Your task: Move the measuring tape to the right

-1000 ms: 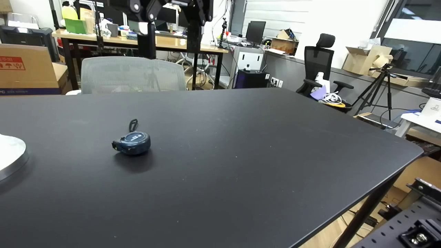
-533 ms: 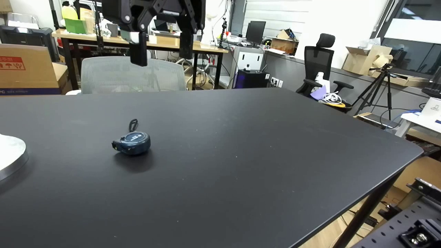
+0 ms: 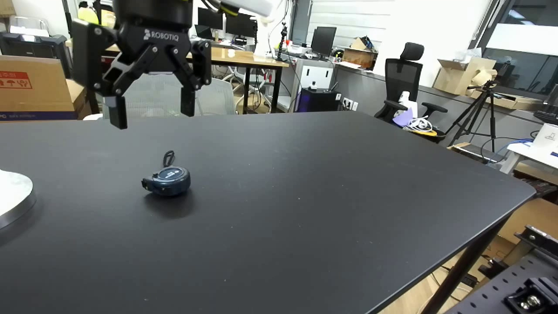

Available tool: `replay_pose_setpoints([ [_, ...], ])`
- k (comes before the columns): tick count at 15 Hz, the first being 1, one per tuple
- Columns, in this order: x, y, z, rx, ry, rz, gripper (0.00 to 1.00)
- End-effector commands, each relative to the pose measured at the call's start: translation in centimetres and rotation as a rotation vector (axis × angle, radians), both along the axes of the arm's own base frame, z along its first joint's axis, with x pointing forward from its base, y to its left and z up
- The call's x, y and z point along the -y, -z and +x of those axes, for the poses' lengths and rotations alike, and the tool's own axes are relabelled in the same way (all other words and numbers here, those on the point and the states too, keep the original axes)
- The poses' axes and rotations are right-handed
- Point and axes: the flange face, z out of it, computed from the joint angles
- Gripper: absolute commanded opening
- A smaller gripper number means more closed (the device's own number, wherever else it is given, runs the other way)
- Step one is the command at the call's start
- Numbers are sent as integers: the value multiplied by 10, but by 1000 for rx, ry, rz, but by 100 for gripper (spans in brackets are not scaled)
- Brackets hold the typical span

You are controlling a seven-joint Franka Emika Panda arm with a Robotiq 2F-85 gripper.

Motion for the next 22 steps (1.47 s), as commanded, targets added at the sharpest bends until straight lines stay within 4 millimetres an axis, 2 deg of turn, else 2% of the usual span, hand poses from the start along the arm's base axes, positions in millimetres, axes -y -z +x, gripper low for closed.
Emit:
replay_pose_setpoints([
  [1, -31, 25, 21, -13, 48, 8, 100],
  [6, -53, 59, 42, 13, 121, -9, 100],
  [9, -53, 75, 60, 93, 201, -47, 100],
  [12, -45, 88, 74, 110, 293, -87, 100],
  [19, -22, 88, 76, 83, 397, -119, 100],
  [22, -19, 93, 73, 49, 400, -132, 100],
])
